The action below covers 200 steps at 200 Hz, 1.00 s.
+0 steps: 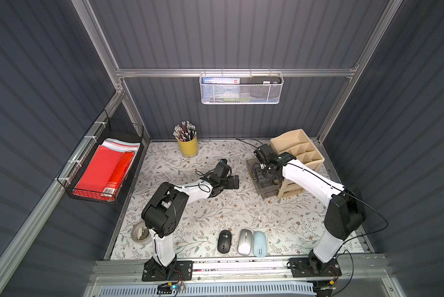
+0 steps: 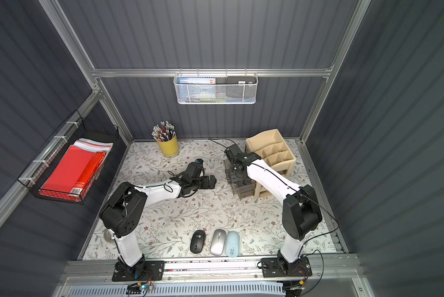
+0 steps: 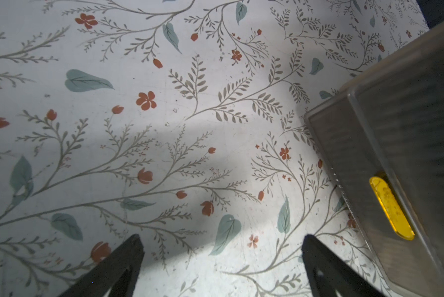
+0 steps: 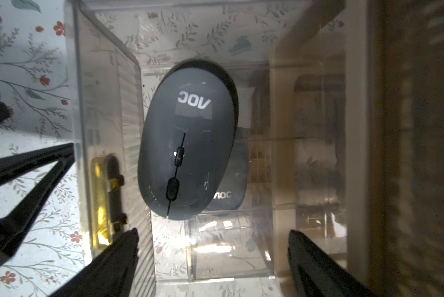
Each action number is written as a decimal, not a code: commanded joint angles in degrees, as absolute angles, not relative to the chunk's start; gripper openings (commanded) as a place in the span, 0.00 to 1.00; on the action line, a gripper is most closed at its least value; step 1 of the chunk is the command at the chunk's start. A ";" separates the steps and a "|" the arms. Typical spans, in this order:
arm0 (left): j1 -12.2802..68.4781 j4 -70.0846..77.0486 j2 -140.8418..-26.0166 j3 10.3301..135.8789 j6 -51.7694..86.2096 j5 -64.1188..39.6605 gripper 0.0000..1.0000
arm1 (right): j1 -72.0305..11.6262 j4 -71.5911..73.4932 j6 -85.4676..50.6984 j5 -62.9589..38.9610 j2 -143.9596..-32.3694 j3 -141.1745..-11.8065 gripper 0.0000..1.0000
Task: Take the mice out of the drawer
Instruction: Pick up the mouse from the drawer.
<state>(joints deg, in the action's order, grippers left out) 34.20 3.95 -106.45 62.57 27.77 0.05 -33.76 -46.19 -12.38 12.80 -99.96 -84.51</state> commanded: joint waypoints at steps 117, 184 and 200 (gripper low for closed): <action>34.45 5.60 -107.36 61.26 26.38 -1.01 0.99 | -32.54 -34.62 -23.28 15.42 -105.26 -85.20 0.71; 34.47 13.03 -110.37 61.76 27.32 -5.33 0.99 | -32.03 -33.05 -23.57 13.95 -108.12 -88.74 0.84; 34.54 15.16 -111.24 62.55 27.57 -6.85 0.99 | -31.91 -33.08 -23.17 13.47 -109.32 -89.52 0.84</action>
<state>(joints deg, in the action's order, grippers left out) 34.20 10.24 -109.95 62.13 27.22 -3.77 -32.34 -32.93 -22.79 14.33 -106.85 -87.39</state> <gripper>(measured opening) 0.992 0.844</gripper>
